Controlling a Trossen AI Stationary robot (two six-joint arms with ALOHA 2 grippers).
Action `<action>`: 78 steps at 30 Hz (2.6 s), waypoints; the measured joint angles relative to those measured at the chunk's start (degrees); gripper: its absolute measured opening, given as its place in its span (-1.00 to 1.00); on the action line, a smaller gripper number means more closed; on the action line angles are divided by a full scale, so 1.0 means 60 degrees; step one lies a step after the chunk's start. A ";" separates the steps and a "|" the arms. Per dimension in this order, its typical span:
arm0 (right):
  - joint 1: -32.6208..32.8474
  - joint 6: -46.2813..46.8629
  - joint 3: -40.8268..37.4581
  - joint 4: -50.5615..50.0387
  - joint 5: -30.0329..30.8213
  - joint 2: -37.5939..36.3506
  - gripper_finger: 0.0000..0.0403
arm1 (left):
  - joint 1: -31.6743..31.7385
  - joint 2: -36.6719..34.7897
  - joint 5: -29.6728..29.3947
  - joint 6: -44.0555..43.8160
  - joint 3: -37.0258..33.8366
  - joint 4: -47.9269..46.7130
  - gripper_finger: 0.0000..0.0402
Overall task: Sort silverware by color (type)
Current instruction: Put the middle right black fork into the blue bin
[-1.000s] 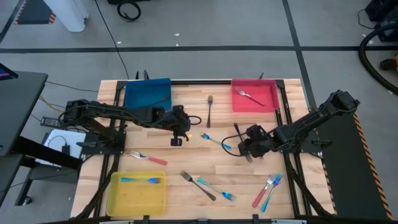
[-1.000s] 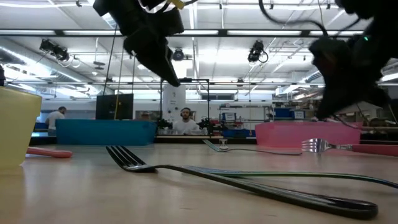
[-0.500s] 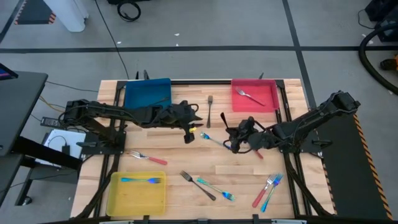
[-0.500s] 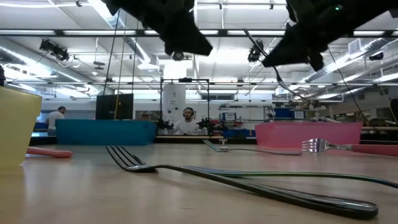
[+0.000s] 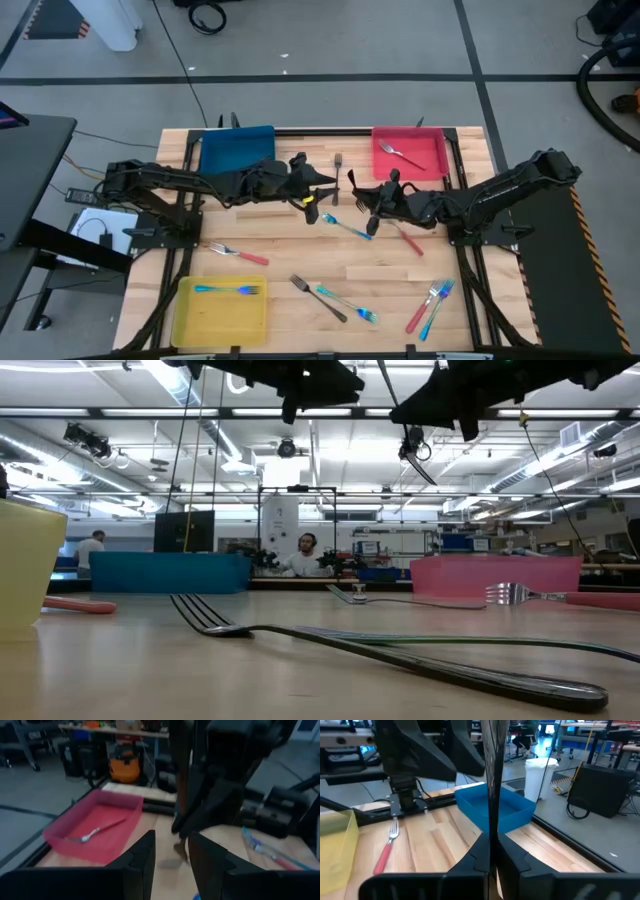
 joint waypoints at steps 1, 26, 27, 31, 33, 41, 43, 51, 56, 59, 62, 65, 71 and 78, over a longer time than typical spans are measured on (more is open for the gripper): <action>-0.0040 0.0004 0.0000 0.0026 -0.0007 0.0000 -0.91 | 0.0000 0.0000 0.0003 -0.0004 0.0000 0.0133 -0.42; -0.0826 -0.0033 0.0004 0.0762 -0.0942 0.0106 -0.91 | 0.0535 0.0951 0.0917 -0.0747 0.0069 0.2605 -0.42; -0.0857 -0.0033 0.0000 0.0765 -0.0967 0.0159 -0.91 | 0.0549 0.1053 0.1025 -0.0755 0.0169 0.2594 -0.42; -0.0927 -0.0034 0.0000 0.0892 -0.0971 0.0370 -0.91 | 0.0555 0.1416 0.1052 -0.0732 0.0537 0.2424 -0.42; -0.0927 -0.0041 0.0000 0.0984 -0.0992 0.0441 -0.91 | 0.0565 0.1559 0.1070 -0.0729 0.0656 0.2368 -0.42; -0.0913 -0.0135 0.0000 0.1086 -0.1192 0.0444 -0.91 | 0.0907 0.1632 0.1128 -0.0736 0.0794 0.2292 -0.42; -0.0914 -0.0135 0.0000 0.1076 -0.1199 0.0444 -0.91 | 0.0960 0.1632 0.1121 -0.0733 0.0794 0.2240 -0.42; -0.0913 -0.0132 0.0000 0.1049 -0.1207 0.0444 -0.91 | 0.0939 0.1632 0.1136 -0.0414 0.0794 0.2193 -0.73; -0.0912 -0.0025 0.0000 0.0974 -0.1208 0.0448 -0.91 | 0.0892 0.1632 0.1143 -0.0281 0.0798 0.2149 -0.95; -0.0913 0.0020 0.0000 0.0980 -0.1257 0.0448 -0.90 | 0.0889 0.1632 0.1145 -0.0189 0.0798 0.2151 -0.96; -0.0913 0.0053 0.0000 0.0980 -0.1445 0.0448 -0.86 | 0.0885 0.1632 0.1150 -0.0170 0.0798 0.2138 -0.97; -0.0913 0.0079 0.0000 0.0978 -0.1499 0.0448 -0.81 | 0.0885 0.1632 0.1148 -0.0143 0.0798 0.2061 -0.98; -0.0913 0.0004 0.0000 0.1026 -0.1357 0.0448 -0.68 | 0.0892 0.1632 0.1086 0.0287 0.0798 0.1888 -0.98; -0.0891 -0.0008 0.0000 0.1035 -0.1101 0.0444 -0.51 | 0.1093 0.1286 0.0912 0.1343 0.0793 0.0832 -0.99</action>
